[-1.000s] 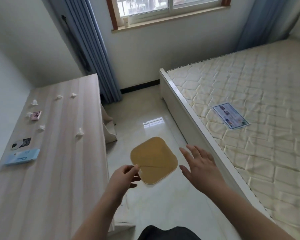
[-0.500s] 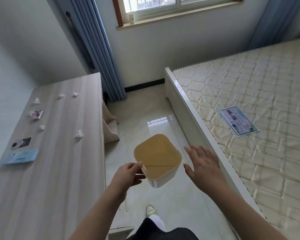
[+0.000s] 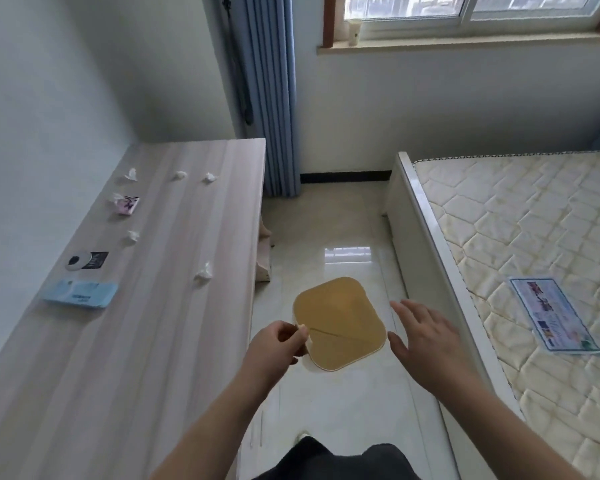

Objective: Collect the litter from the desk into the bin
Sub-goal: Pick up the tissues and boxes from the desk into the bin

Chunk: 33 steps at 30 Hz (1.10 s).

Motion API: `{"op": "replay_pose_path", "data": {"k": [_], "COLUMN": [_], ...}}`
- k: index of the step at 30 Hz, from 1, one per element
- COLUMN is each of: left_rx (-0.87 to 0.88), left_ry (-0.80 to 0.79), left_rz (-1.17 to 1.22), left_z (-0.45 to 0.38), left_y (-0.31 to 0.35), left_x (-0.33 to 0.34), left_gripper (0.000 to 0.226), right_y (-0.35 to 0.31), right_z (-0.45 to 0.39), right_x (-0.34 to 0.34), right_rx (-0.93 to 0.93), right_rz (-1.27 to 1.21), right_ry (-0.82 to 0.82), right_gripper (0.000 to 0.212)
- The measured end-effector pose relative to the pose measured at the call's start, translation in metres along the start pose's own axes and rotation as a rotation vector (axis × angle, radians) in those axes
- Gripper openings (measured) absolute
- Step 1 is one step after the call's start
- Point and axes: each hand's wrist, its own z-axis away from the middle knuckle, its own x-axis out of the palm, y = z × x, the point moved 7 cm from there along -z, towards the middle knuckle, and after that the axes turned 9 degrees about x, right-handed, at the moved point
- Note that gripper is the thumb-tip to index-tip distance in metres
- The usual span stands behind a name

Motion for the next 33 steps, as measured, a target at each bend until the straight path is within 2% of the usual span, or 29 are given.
{"op": "replay_pose_path", "data": {"k": [7,19,28,33], "left_rx": [-0.034,-0.16,-0.289,-0.359], "left_ry": [0.086,0.346,0.626,0.831], "left_rz": [0.045,0.095,0.118,0.132], "left_z": [-0.043,-0.087,-0.098,-0.076], "left_y": [0.005,0.01,0.02,0.02], "left_x": [-0.056,-0.109,-0.131,-0.14], "left_gripper": [0.025,0.024,0.021,0.018], "right_y": [-0.059,-0.126,-0.205,-0.252], "right_z": [-0.062,-0.171,-0.261,-0.273], "right_x": [-0.008,0.021,0.021,0.029], "right_rx": [-0.119,-0.349,-0.702,-0.896], "right_rz": [0.009,0.014,-0.056,-0.06], "right_ry": [0.073,-0.047,-0.167,-0.225], "right_gripper": [0.051,0.045,0.044,0.046]}}
